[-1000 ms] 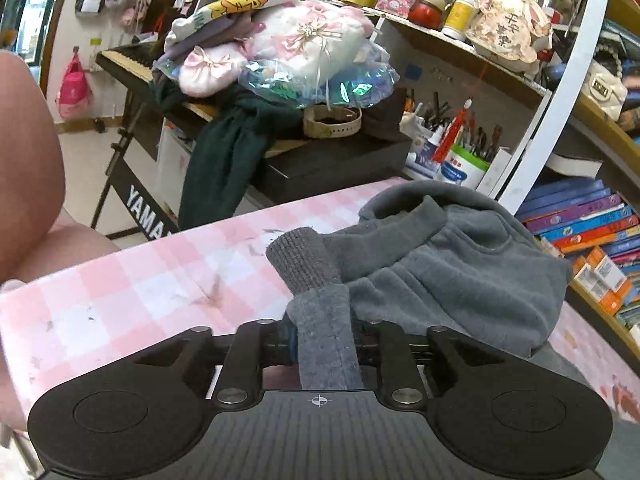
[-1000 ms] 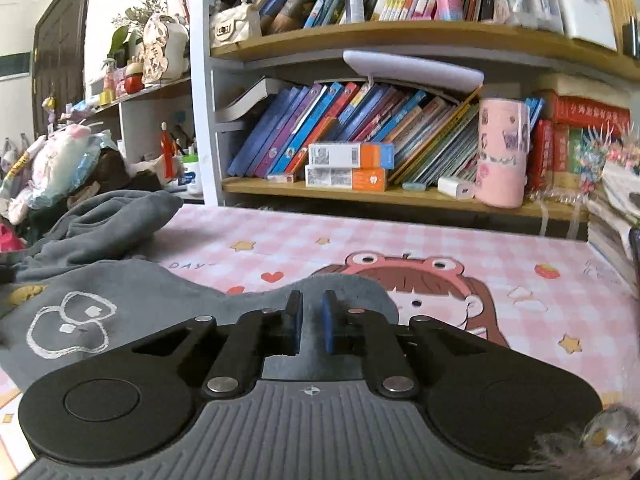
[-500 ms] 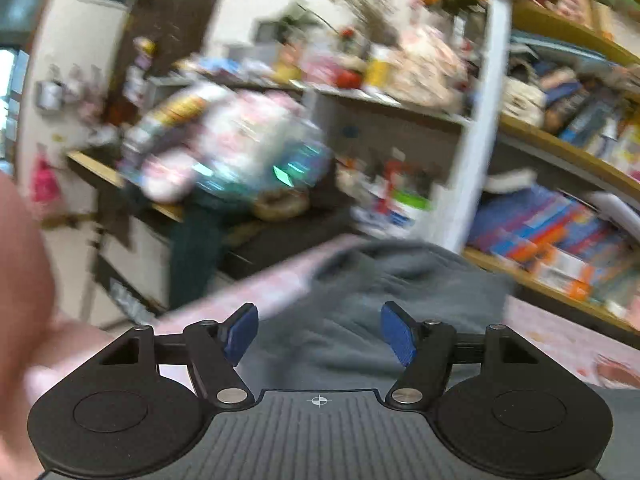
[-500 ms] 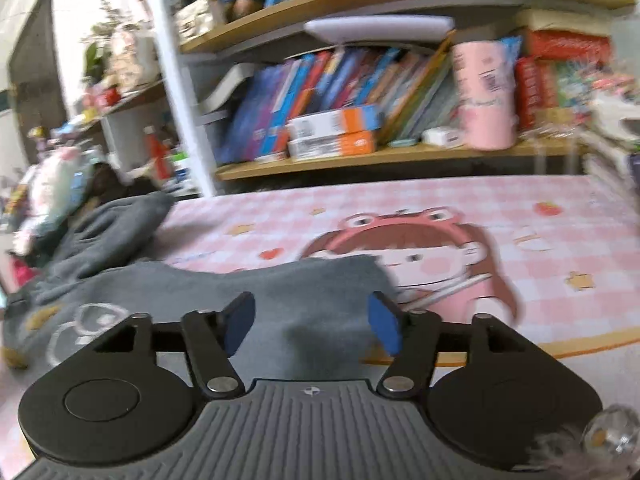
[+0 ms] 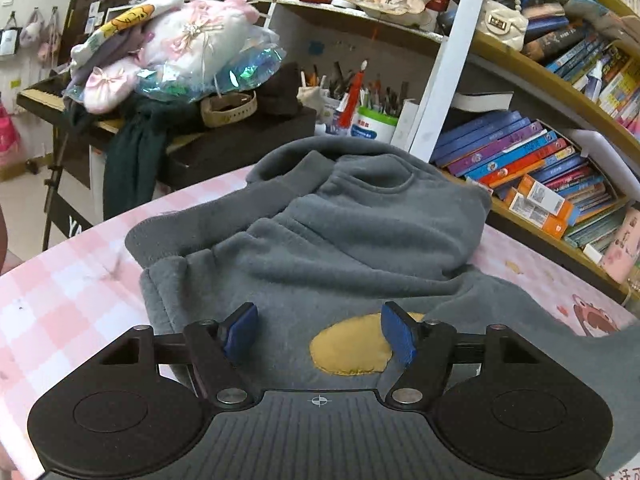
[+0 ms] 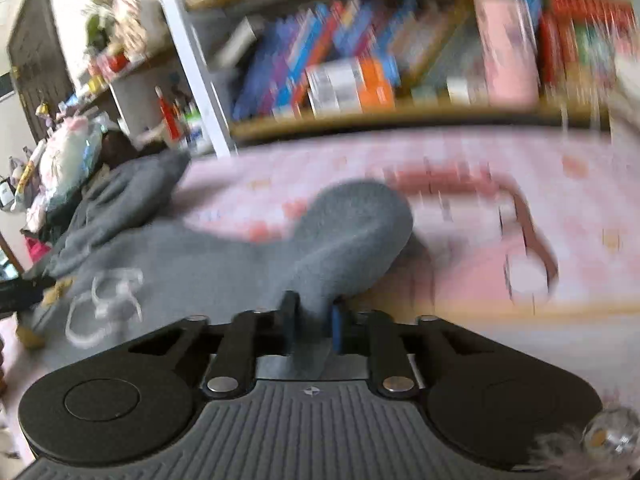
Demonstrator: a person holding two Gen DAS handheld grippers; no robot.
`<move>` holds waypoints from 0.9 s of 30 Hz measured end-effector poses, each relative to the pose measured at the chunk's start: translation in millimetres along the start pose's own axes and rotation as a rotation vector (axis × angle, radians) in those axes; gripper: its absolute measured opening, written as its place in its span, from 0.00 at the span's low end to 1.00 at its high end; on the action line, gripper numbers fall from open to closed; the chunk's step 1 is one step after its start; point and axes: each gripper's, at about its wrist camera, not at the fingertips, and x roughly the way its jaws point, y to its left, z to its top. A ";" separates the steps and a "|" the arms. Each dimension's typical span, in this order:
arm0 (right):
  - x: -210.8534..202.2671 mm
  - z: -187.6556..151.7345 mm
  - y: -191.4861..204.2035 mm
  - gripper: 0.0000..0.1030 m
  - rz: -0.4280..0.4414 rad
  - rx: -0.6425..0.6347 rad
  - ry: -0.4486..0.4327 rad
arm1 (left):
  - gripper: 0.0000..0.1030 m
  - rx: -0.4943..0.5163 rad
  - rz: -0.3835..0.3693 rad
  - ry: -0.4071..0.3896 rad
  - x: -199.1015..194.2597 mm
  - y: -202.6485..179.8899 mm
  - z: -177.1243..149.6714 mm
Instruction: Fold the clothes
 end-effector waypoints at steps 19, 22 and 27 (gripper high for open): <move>4.4 0.7 42.3 0.62 0.521 -0.060 0.105 | 0.82 0.127 0.044 0.041 7.2 -21.7 -0.1; 5.1 -2.1 73.4 0.67 0.604 -0.169 0.142 | 0.83 0.122 0.039 0.041 6.9 -21.2 -0.1; 10.1 -18.9 134.9 0.68 0.708 -0.353 0.228 | 0.84 0.107 0.028 0.037 6.4 -19.0 0.3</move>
